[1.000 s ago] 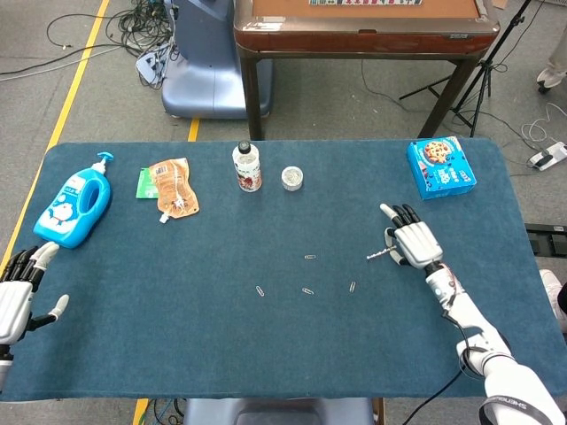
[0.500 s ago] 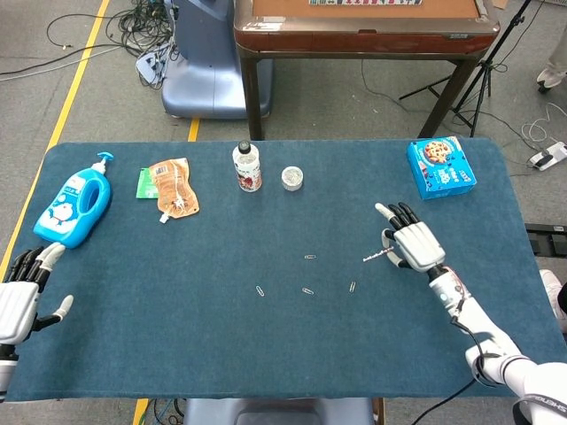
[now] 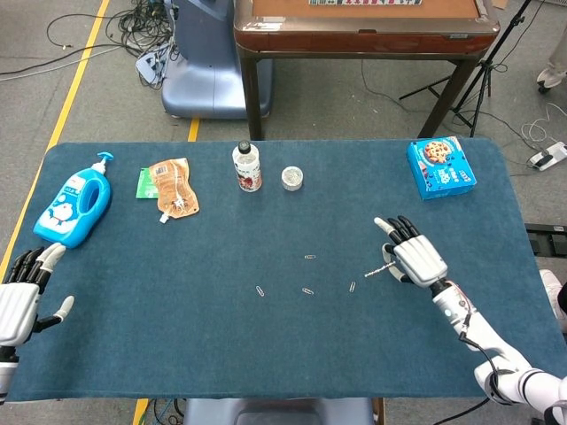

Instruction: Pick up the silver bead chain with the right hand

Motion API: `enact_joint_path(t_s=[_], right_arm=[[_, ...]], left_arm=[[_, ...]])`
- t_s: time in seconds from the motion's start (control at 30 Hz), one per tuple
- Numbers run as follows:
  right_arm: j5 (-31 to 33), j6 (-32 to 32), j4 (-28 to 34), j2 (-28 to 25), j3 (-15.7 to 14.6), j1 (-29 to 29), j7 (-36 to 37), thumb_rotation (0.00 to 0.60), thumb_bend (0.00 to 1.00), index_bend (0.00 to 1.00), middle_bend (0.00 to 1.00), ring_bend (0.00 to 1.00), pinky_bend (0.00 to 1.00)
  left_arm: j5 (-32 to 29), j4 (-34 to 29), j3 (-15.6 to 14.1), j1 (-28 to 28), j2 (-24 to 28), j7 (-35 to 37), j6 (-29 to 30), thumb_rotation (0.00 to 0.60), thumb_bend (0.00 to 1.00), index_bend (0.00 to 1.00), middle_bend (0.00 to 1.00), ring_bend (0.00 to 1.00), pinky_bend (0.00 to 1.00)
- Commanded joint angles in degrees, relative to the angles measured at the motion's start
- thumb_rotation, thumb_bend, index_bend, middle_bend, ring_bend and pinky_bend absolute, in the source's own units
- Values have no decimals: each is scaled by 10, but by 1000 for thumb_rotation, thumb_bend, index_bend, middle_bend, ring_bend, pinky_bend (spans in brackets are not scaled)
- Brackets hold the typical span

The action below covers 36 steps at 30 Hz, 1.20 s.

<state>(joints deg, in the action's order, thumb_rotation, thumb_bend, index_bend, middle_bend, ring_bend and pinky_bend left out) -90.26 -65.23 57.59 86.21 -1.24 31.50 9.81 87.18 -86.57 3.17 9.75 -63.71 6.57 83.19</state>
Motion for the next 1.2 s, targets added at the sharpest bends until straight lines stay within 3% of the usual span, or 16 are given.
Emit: enact_joint_path(t_s=[0.03, 0.83, 1.2], right_arm=[[0, 7, 1, 4, -4, -2, -5, 600, 311, 636, 64, 0, 0], [-8, 31, -32, 46, -7, 5, 4, 600, 312, 636, 64, 0, 0], [-7, 10, -22, 33, 6, 4, 16, 600, 312, 636, 64, 0, 0]], left_arm=[[1, -1, 0, -2, 1, 1, 3, 600, 363, 0, 0, 0, 0], [7, -1, 0, -10, 9, 21, 20, 600, 363, 0, 0, 0, 0], [5, 0, 0, -9, 8, 16, 16, 600, 363, 0, 0, 0, 0]])
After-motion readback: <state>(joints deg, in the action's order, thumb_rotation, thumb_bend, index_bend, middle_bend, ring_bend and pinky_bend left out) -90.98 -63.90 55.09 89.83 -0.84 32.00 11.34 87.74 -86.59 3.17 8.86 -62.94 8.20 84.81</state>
